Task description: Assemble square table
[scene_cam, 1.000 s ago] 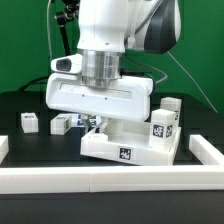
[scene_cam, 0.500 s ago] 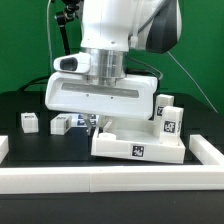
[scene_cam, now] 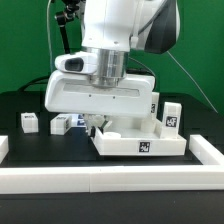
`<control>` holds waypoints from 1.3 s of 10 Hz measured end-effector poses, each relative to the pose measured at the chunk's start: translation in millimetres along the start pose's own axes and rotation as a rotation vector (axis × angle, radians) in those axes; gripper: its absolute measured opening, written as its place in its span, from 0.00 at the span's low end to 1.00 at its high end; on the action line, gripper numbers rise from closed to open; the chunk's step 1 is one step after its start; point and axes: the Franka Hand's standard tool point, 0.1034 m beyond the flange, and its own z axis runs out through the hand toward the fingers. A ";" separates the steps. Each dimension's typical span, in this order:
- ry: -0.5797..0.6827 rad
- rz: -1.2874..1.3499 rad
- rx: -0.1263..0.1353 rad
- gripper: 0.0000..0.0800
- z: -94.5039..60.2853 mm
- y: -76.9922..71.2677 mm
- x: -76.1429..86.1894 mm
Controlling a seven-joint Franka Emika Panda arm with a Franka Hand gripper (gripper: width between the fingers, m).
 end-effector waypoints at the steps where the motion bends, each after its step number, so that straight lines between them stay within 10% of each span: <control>1: 0.004 -0.045 -0.004 0.08 -2.6 -9.0 6.0; 9: 0.011 -0.465 -0.037 0.08 -7.5 -3.1 19.8; 13: 0.013 -0.641 -0.057 0.08 -12.8 -16.8 58.3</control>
Offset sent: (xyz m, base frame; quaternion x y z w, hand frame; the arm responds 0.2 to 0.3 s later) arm 0.0249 0.0238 0.0010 0.0330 0.0304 -0.1943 0.9799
